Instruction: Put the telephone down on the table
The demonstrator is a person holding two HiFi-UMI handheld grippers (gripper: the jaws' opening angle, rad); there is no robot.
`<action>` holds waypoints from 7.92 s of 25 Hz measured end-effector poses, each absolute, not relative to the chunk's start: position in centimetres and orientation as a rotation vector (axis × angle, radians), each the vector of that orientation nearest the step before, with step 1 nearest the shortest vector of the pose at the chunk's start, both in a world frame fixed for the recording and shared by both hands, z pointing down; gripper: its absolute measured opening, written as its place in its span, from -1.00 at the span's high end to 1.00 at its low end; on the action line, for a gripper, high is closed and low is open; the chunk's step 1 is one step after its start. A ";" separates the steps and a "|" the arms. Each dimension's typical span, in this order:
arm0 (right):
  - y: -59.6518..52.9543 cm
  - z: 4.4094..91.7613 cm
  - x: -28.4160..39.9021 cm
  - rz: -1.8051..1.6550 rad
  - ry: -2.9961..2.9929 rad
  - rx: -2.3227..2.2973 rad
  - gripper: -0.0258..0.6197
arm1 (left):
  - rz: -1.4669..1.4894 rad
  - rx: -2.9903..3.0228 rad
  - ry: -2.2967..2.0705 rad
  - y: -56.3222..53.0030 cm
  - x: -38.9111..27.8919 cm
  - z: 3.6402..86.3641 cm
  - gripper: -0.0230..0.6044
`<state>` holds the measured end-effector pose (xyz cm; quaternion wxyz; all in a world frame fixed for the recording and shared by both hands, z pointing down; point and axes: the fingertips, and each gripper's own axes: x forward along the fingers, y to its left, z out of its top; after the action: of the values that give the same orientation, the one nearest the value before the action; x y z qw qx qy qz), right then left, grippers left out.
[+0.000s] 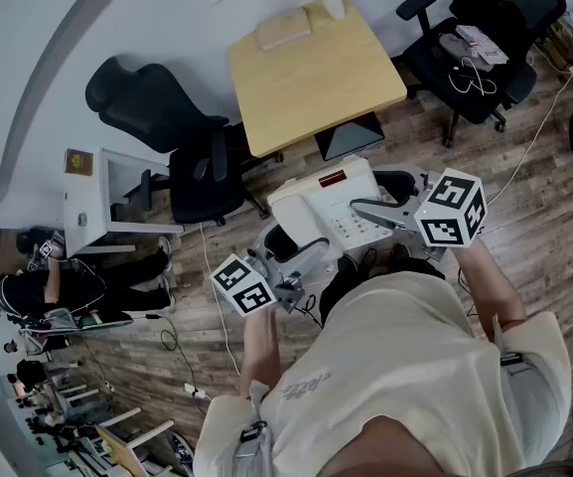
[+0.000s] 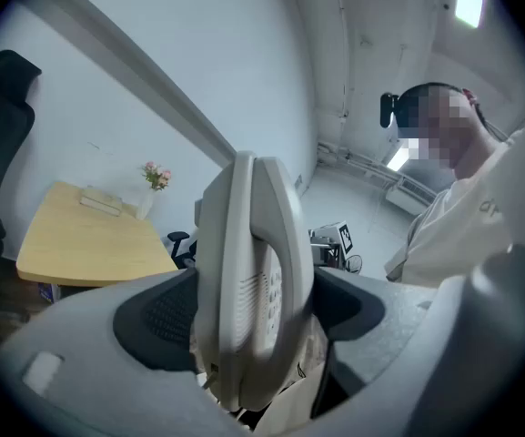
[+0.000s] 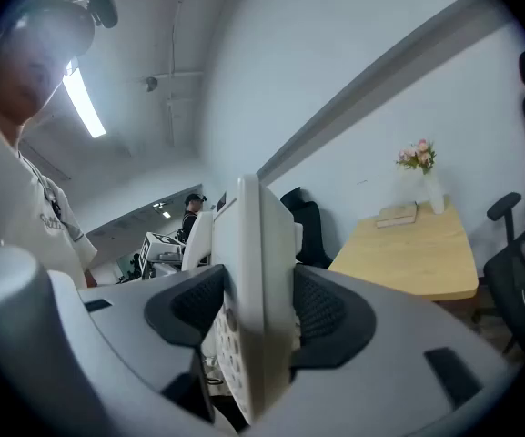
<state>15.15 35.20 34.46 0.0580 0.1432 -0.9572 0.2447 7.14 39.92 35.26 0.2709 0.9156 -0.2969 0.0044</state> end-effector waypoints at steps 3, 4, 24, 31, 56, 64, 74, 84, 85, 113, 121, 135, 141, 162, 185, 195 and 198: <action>35.2 34.1 15.3 0.721 -2.907 0.433 0.19 | 0.005 2.469 -0.801 40.0 7.3 35.1 -0.27; 35.2 34.1 15.3 0.726 -2.906 0.434 0.19 | 0.004 2.468 -0.802 40.0 7.3 35.0 -0.27; 34.7 36.8 14.6 0.789 -2.878 0.371 0.19 | 0.009 2.421 -0.839 39.8 6.9 37.5 -0.27; 25.5 36.1 10.7 0.804 -2.815 0.400 0.19 | -0.039 2.403 -0.791 30.4 2.8 37.0 -0.27; 14.0 34.6 -3.8 0.756 -2.763 0.563 0.19 | -0.125 2.451 -0.639 18.1 -12.1 36.3 -0.27; 7.9 35.3 -5.1 0.806 -2.756 0.514 0.19 | -0.103 2.417 -0.669 12.2 -13.3 36.7 -0.27; -3.1 36.8 -6.1 0.851 -2.777 0.358 0.19 | -0.071 2.343 -0.797 2.1 -13.9 37.7 -0.27; -13.2 37.2 -4.1 0.869 -2.782 0.319 0.19 | -0.059 2.318 -0.825 -7.8 -11.8 37.9 -0.27; -14.0 37.3 -3.8 0.875 -2.783 0.320 0.19 | -0.054 2.318 -0.825 -8.7 -11.4 38.0 -0.27; -15.4 34.5 -3.9 0.855 -2.778 0.498 0.19 | -0.072 2.392 -0.676 -11.1 -12.2 35.5 -0.27; -15.1 34.5 -3.9 0.833 -2.745 0.536 0.19 | -0.103 2.400 -0.628 -11.2 -12.3 35.8 -0.27; -17.1 44.2 -4.8 1.072 -2.584 0.491 0.19 | -0.062 2.209 -0.587 -13.0 -13.2 44.9 -0.27; -16.8 47.5 -5.1 1.146 -2.533 0.483 0.19 | -0.050 2.152 -0.573 -12.7 -13.4 48.0 -0.27; -23.1 58.6 -6.8 1.268 -2.497 0.476 0.20 | -0.024 2.065 -0.561 -19.1 -15.3 58.5 -0.27; -30.5 68.0 -7.7 1.393 -2.434 0.521 0.19 | 0.048 1.958 -0.569 -26.2 -15.9 67.3 -0.27; -31.2 69.7 -7.7 1.441 -2.390 0.598 0.18 | 0.012 1.843 -0.612 -26.9 -15.9 68.6 -0.27; -31.5 70.1 -7.8 1.458 -2.364 0.637 0.18 | -0.006 1.800 -0.631 -27.2 -16.2 68.9 -0.28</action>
<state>-7.78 -31.49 70.13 0.1454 0.2212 -0.8208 0.5061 -16.16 -27.22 68.93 0.5787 0.7696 -0.2699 -0.0025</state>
